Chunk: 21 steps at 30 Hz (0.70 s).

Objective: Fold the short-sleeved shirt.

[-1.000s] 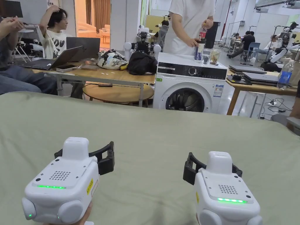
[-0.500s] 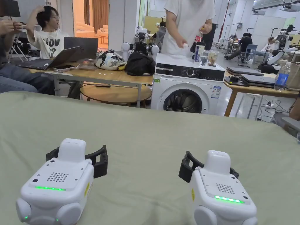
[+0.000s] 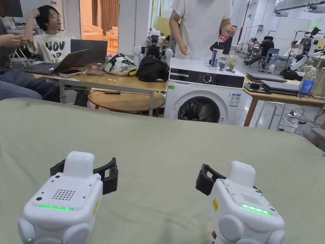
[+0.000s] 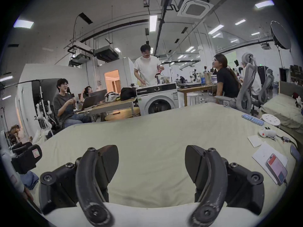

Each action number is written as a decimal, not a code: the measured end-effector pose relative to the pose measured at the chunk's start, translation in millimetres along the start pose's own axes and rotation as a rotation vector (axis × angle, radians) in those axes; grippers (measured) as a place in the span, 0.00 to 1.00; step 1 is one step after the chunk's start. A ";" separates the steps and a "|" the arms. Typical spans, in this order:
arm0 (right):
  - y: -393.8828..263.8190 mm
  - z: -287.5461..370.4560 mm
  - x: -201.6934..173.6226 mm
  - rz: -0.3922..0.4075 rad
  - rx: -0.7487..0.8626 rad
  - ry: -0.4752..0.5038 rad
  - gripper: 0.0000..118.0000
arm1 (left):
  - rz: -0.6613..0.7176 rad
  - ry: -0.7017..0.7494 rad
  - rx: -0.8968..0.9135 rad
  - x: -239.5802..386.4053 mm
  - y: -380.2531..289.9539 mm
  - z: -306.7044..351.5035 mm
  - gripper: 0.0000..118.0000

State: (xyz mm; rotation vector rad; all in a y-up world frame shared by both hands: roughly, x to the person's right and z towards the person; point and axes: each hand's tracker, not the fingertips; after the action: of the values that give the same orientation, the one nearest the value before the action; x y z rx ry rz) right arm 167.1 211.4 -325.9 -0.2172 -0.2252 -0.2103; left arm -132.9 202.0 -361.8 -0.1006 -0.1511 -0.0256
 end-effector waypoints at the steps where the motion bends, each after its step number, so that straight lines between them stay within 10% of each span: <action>1: -0.6 -0.6 -0.4 0.004 -0.002 -0.006 0.72 | 0.010 -0.005 -0.002 -0.9 -0.3 -0.2 0.71; 21: -0.8 -10.8 -3.0 0.008 -0.043 -0.010 0.72 | 0.002 -0.024 -0.036 -2.0 -4.3 -5.0 0.70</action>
State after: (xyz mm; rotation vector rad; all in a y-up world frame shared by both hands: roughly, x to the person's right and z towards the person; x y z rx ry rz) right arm 166.2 208.6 -336.7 -0.2622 -0.2303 -0.2060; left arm -134.3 197.3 -366.6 -0.1366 -0.1748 -0.0248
